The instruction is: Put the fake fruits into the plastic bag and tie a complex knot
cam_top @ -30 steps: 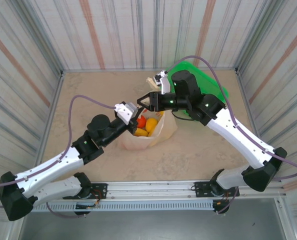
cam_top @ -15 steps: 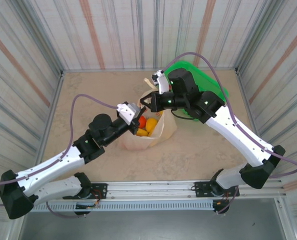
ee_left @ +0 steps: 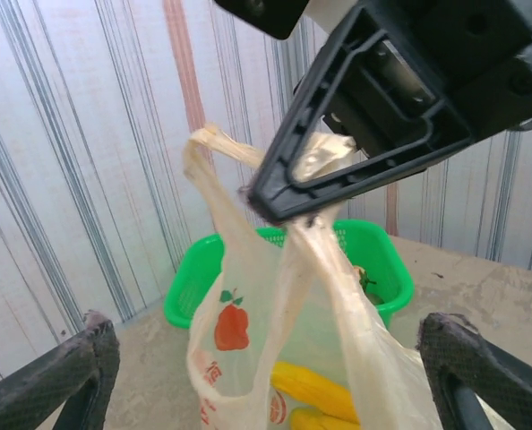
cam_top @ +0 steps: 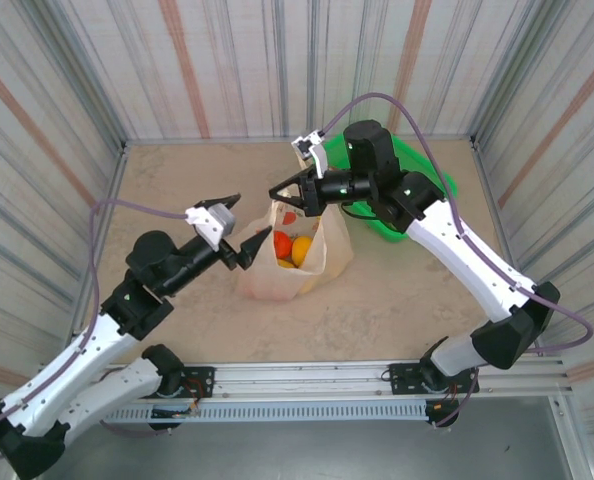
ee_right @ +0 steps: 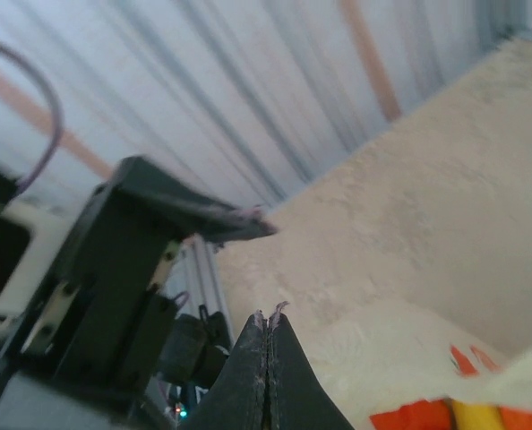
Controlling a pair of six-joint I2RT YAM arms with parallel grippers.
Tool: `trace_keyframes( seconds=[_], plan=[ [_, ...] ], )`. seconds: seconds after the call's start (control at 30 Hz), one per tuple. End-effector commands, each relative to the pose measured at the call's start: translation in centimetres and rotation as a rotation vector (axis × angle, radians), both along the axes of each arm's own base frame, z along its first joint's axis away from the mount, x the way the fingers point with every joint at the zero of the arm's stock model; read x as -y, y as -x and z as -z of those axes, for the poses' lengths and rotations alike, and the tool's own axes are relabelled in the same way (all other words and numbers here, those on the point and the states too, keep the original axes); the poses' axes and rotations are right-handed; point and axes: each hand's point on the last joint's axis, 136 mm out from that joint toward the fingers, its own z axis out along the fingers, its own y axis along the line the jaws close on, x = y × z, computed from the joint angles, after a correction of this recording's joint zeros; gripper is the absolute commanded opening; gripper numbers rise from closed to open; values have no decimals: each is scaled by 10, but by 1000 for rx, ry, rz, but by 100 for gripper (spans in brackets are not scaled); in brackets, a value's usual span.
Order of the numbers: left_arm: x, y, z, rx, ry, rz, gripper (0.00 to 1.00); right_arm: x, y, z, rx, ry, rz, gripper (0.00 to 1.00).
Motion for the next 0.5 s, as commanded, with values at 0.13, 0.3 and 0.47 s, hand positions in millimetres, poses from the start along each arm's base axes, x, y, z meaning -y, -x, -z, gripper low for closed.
trace_keyframes(
  seconds=[0.13,0.3,0.47],
  plan=[
    [27,6,18,-81,19,228,90,-3,29,-22,233,-158,-358,0],
    [40,-9,21,-89,51,244,90,-3,27,-21,259,-186,-409,0],
    [53,-21,29,-95,71,269,85,-2,34,-23,273,-213,-457,1]
  ],
)
